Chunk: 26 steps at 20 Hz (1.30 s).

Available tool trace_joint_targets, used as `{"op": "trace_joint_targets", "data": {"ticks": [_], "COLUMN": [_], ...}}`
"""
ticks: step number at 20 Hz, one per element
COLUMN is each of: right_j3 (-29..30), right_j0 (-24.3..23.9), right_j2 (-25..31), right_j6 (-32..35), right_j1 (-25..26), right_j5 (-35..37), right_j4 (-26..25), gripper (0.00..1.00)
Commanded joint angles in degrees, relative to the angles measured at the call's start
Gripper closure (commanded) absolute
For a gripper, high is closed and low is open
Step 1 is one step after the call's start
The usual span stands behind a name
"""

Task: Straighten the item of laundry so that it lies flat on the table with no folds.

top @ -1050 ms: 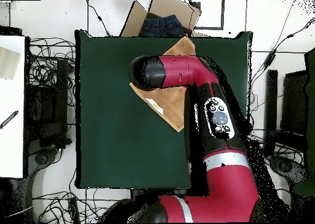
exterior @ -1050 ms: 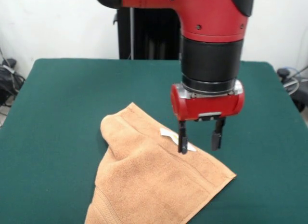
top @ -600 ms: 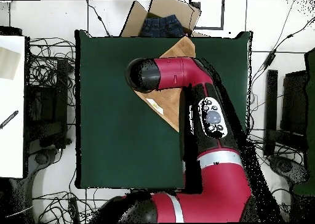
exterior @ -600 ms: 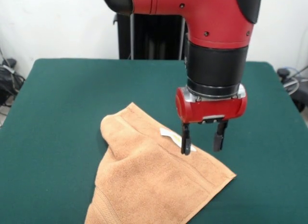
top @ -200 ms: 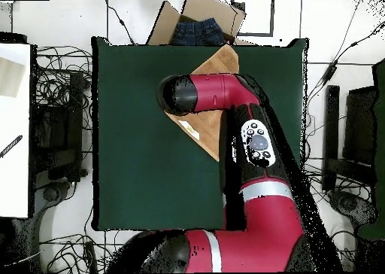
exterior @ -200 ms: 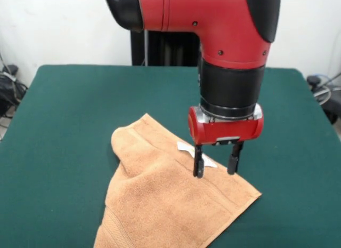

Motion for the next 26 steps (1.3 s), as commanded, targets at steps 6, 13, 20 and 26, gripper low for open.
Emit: {"op": "trace_joint_targets", "data": {"ticks": [6,13,20,26], "right_j3": [-2.19,-5.53,-6.50,-7.02], "right_j0": [1.63,2.33,1.23,2.41], "right_j2": [-2.30,-2.15,0.00,-0.63], "right_j6": [5.34,3.27,1.74,3.78], "right_j1": [5.45,11.12,15.06,16.87], "right_j5": [-5.44,-4.85,-6.54,-7.27], "right_j4": [-3.17,-3.05,-2.15,-1.48], "gripper": [0.00,0.00,0.00,0.00]}}
